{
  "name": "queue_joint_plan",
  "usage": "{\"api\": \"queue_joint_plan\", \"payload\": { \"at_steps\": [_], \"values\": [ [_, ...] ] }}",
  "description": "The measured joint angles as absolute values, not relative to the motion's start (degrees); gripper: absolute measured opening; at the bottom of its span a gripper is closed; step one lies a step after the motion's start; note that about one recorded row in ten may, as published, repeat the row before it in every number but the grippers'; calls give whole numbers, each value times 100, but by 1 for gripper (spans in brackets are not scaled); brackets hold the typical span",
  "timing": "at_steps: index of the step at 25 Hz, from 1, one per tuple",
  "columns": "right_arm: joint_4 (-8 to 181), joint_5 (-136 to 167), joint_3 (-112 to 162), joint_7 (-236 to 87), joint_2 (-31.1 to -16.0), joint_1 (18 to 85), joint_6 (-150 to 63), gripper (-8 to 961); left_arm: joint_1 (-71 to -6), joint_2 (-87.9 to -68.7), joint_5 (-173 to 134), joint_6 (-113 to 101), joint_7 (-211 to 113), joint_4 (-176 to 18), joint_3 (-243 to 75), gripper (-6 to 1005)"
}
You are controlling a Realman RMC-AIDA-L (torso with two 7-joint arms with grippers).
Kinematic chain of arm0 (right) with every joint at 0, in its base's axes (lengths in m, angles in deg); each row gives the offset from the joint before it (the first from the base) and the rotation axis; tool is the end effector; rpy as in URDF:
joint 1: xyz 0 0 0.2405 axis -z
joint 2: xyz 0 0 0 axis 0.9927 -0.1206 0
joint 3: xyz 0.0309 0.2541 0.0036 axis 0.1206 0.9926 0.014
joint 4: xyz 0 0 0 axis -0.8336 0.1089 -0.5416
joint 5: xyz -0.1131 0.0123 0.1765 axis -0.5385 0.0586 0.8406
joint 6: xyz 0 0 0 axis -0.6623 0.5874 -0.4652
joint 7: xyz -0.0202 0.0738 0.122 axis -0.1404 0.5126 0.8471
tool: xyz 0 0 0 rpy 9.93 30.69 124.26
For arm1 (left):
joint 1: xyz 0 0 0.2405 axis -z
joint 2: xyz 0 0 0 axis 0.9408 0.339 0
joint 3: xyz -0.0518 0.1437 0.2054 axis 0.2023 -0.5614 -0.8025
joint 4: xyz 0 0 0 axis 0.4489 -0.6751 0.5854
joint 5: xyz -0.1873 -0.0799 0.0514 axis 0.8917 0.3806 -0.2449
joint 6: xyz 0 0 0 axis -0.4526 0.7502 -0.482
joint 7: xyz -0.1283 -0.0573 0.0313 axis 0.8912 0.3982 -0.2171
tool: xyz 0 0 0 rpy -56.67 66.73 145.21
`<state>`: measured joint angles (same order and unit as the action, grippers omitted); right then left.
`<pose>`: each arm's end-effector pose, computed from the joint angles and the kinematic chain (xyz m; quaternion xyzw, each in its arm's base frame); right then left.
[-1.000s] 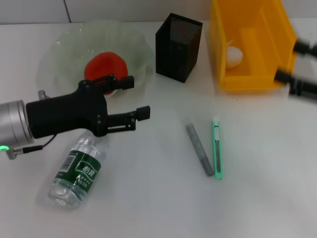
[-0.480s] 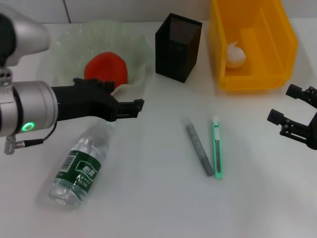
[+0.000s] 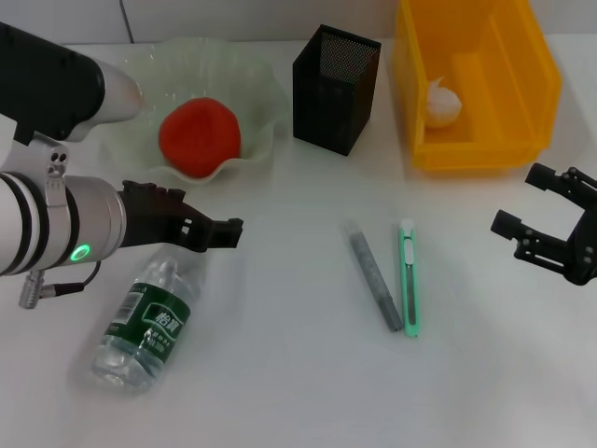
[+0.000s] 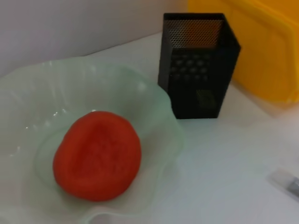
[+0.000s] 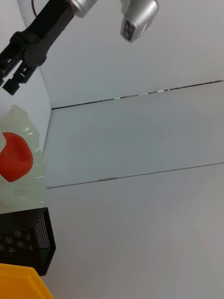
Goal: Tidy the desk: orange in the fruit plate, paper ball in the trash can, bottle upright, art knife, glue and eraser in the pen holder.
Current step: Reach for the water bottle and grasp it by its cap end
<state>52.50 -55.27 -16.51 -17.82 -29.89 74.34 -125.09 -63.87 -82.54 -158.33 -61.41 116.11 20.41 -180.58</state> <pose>0.3198 0.2489 0.0214 -0.8726 0.1908 0.3451 0.2882 -0.1842 0.2944 -0.0175 -0.8772 -0.3663 0.0267 0.3094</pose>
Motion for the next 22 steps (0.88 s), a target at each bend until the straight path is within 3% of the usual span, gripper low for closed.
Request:
{"api": "queue_joint_plan", "payload": {
  "at_steps": [14, 22],
  "values": [
    [5393, -5635, -1684, -1887, -2982, 7415, -12552, 839, -5818, -8255, -15855, -5866, 11580, 862, -17901, 830],
    [5362, -7240, -1659, -2218, -2982, 7287, -13000, 839, -5725, -8255, -15860, -5843, 11570, 726, -17905, 829]
  ]
}}
